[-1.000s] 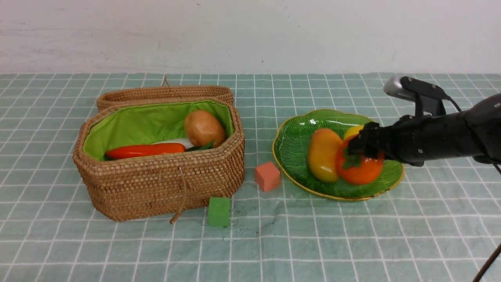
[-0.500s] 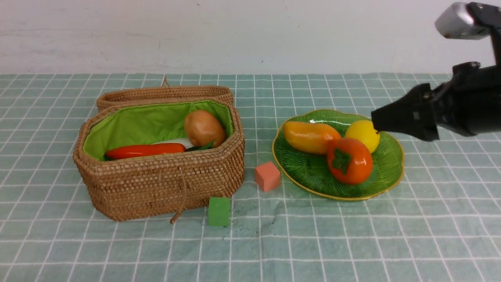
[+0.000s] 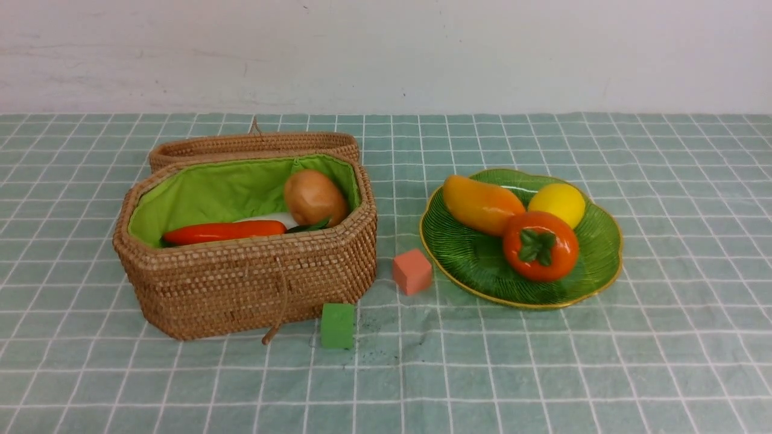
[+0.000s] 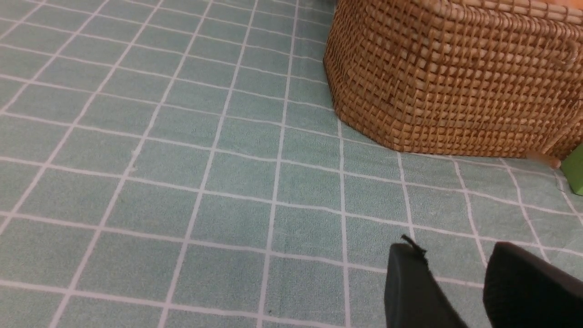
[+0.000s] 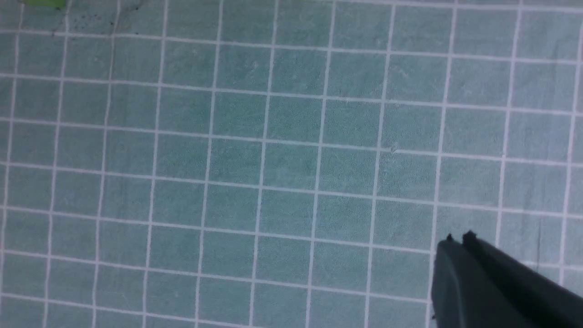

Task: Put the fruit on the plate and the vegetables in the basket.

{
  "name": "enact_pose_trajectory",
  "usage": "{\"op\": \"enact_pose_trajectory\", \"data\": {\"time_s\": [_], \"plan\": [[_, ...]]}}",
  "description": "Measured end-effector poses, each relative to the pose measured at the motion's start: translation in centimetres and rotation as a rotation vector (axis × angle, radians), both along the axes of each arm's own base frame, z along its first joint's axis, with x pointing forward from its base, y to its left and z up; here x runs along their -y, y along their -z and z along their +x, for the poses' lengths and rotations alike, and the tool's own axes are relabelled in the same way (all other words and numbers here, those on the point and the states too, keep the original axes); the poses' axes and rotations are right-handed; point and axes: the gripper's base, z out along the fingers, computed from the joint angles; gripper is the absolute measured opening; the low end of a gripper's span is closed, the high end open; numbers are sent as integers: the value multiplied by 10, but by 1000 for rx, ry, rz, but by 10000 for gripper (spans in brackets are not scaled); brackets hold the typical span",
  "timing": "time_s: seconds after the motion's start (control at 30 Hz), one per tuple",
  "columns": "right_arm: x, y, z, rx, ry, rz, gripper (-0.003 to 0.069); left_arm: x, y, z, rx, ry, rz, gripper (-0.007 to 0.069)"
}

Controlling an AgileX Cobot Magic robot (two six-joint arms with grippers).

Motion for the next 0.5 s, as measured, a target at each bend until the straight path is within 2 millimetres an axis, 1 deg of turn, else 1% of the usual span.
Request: {"op": "enact_pose_trajectory", "data": {"time_s": [0.3,0.33,0.43,0.47,0.5], "plan": [[4,1,-2,18,-6,-44,-16,0,0,0,0,0,0,239],[5,3,-4,50,-5,-50,-16,0,0,0,0,0,0,239],[11,7,-17,252,47,-38,-15,0,0,0,0,0,0,239],[12,7,-18,266,51,-39,-15,0,0,0,0,0,0,239],[16,18,-27,384,82,-41,-14,0,0,0,0,0,0,239]]}}
